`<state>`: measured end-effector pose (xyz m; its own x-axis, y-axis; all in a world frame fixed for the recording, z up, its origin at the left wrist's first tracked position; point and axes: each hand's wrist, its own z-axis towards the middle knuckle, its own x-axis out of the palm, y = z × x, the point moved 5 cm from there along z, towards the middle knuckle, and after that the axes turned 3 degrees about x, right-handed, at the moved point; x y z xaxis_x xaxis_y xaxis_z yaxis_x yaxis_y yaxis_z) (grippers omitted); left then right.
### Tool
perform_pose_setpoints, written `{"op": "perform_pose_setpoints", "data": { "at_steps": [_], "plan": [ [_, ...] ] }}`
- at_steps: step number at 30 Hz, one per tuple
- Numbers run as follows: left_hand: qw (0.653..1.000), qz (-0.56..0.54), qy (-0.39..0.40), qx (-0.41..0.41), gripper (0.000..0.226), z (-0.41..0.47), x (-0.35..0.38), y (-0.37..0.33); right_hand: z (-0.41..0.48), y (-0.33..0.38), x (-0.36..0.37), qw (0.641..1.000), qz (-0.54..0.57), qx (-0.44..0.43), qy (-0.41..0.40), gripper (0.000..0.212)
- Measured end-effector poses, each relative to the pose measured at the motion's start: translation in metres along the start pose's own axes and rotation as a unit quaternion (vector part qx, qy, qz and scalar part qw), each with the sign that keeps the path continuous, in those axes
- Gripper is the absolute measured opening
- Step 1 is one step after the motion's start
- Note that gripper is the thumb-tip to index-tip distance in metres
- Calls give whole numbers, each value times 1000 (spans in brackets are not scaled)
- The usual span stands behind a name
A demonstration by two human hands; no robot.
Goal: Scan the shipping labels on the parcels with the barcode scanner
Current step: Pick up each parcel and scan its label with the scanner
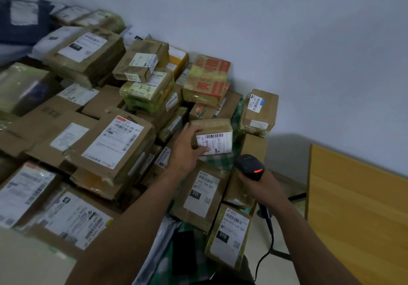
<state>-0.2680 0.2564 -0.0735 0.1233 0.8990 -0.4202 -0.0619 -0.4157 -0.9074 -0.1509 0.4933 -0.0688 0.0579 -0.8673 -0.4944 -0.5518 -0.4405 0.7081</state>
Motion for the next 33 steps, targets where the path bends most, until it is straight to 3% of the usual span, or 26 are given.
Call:
{"op": "perform_pose_setpoints", "data": {
  "at_steps": [3, 6, 9, 12, 18, 23, 28, 33],
  "plan": [
    [999, -33, 15, -19, 64, -36, -16, -15, -16, 13, -10, 996, 58, -31, -53, 13],
    [989, -127, 32, -71, 58, -74, -21, -24, -39, 28, -21, 987, 118, -66, -91, 16],
    [982, -153, 52, -102, 54, -100, -17, -26, -59, 37, -22, 975, 194, -87, -59, 31],
    [974, -177, 77, -115, 56, -119, -9, -27, -75, 41, -14, 977, 188, -105, 2, 38],
    [961, -226, 95, -130, 92, -149, 2, -20, -94, 26, -17, 961, 258, -99, -6, 53],
    [920, -337, 138, -146, 71, -170, 10, -30, -100, 9, -18, 953, 293, -76, 0, 48],
    [943, -300, 39, -138, 67, -166, 9, -28, -111, 9, -26, 976, 187, -84, -74, 30],
    [963, -251, -37, -97, 74, -156, 5, -30, -121, 11, -24, 989, 80, -105, -65, 48]
  ]
}}
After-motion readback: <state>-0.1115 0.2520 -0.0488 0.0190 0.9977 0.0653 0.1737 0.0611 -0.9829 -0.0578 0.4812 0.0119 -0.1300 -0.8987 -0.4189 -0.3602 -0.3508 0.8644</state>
